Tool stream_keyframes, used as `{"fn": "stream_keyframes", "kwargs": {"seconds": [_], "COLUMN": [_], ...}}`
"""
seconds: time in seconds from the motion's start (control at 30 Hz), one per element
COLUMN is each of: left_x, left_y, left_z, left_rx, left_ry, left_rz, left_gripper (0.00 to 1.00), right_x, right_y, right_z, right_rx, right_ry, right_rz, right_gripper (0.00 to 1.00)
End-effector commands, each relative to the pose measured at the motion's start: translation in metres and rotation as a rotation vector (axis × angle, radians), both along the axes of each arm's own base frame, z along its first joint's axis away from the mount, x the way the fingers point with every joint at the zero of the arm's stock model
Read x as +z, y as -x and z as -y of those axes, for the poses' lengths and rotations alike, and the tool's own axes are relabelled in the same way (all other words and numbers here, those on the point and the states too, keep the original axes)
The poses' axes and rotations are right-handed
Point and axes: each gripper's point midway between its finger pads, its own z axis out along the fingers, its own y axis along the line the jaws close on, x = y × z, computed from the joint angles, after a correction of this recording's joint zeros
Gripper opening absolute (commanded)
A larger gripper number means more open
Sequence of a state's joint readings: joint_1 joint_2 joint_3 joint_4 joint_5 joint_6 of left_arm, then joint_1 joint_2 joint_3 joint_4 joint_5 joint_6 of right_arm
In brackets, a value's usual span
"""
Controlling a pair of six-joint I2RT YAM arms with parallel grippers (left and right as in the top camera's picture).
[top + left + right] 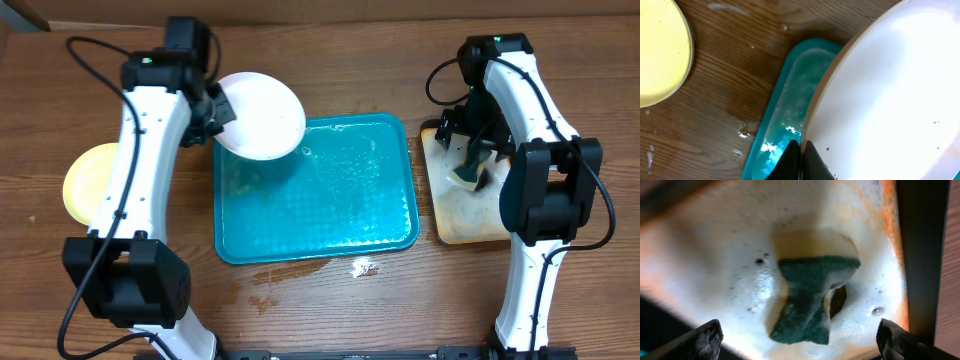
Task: Clean dirty plates on tray and stack at the side
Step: 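Carry the white plate left and lower it onto the yellow plate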
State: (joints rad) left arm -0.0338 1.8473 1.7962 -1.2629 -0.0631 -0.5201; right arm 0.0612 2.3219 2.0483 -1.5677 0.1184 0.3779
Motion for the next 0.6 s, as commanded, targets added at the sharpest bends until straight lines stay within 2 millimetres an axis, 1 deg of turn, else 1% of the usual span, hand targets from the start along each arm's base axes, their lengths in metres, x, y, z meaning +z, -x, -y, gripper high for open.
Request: {"fn": "stream_keyframes", "kwargs": {"seconds": [0.0,0.03,0.13,0.2,0.27,0.3,0.4,0.47,0.57], "left_x": [0.041,0.044,0.051,0.051,0.050,0.050,0.049,0.051,0.053], "left_y": [0.002,0.004,0.008,0.010,0.013,0.015,0.019,0.022,0.029], "left_z": [-0.003,-0.008,-0.019,-0.027,-0.035,-0.040,-0.053,-0.066,-0.091], "left_rx": [-0.030,-0.018,0.010,0.030,0.053,0.067,0.103,0.131,0.195], "left_ry": [0.038,0.038,0.036,0.035,0.042,0.044,0.073,0.087,0.096], "left_rz": [0.112,0.119,0.130,0.127,0.120,0.115,0.110,0.113,0.122], "left_gripper": [0.04,0.04,0.04,0.05,0.05,0.05,0.05,0.05,0.04], "right_x": [0.025,0.033,0.064,0.093,0.120,0.135,0.170,0.189,0.206], "right_y": [-0.022,-0.026,-0.038,-0.045,-0.047,-0.047,-0.042,-0.036,-0.024], "right_z": [-0.006,-0.008,-0.020,-0.031,-0.043,-0.047,-0.056,-0.065,-0.074], "right_rx": [0.033,0.042,0.103,0.130,0.181,0.196,0.222,0.261,0.276], "right_ry": [-0.031,-0.037,-0.084,-0.118,-0.161,-0.174,-0.189,-0.217,-0.254], "right_rz": [0.095,0.118,0.209,0.286,0.353,0.389,0.473,0.512,0.536], "right_gripper": [1.00,1.00,1.00,1.00,1.00,1.00,1.00,1.00,1.00]}}
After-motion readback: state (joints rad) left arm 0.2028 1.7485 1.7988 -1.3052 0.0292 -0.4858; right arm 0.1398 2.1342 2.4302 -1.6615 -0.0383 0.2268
